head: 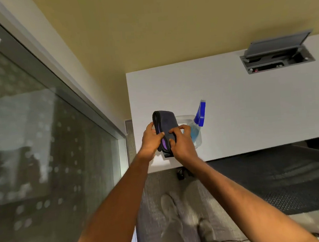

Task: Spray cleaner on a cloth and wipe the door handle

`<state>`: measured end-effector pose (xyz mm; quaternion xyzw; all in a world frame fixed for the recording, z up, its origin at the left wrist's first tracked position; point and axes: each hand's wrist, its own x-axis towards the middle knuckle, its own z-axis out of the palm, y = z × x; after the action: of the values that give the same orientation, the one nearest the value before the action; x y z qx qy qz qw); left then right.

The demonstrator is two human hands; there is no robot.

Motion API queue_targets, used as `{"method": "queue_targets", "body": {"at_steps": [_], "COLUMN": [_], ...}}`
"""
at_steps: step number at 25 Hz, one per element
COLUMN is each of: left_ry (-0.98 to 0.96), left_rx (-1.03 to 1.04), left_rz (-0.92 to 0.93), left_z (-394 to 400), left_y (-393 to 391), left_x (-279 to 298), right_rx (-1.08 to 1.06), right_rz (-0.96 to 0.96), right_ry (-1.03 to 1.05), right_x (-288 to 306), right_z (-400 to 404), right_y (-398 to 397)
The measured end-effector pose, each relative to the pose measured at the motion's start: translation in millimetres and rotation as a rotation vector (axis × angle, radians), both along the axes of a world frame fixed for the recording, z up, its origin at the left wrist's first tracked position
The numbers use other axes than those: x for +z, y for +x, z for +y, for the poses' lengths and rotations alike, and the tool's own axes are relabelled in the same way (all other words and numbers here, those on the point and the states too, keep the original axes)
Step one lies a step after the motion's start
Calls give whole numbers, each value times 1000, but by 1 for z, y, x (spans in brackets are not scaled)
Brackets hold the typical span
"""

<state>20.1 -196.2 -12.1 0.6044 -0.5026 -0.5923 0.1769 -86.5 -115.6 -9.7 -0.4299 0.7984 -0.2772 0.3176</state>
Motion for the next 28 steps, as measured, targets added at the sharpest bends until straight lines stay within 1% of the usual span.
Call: {"method": "queue_targets", "body": {"at_steps": [3,6,8,10,11,12,15,17,20,24,26,28], "left_ry": [-118,-265,-422,-570,-632,-706,-853,-807,-594,-622,-618,-594], "left_rx": [-150,-312,-532,-777,-826,-833,-854,-871,-892,-808,-770,-752], "left_rz": [-150,-303,-457,-697,-772,-803,-845,-827,-801,-688,-695,-756], "left_z": [-3,5,10,13,15,16,13,8,8,17,25,35], "left_y": [-8,-6,-1,6,9,9,8,9,4,19,32,44], "left_x": [-19,-37,-46,-53,-54,-51,-53,-60,-65,-54,-47,-39], "right_rx": [38,87,153,297,368,397,332,327,324,318,360,391], "right_rz": [42,41,73,219,287,324,279,255,254,231,260,296], "right_ry": [71,99,172,291,334,357,407,425,377,202,144,148], "right_x": [-17,-28,-31,-32,-34,-35,-39,-42,-45,-42,-36,-28], "right_z": [-6,-8,-13,-20,-22,-24,-29,-31,-24,-11,-5,3], "right_y": [-8,-14,-15,-15,-15,-16,-22,-21,-21,-20,-16,-10]}}
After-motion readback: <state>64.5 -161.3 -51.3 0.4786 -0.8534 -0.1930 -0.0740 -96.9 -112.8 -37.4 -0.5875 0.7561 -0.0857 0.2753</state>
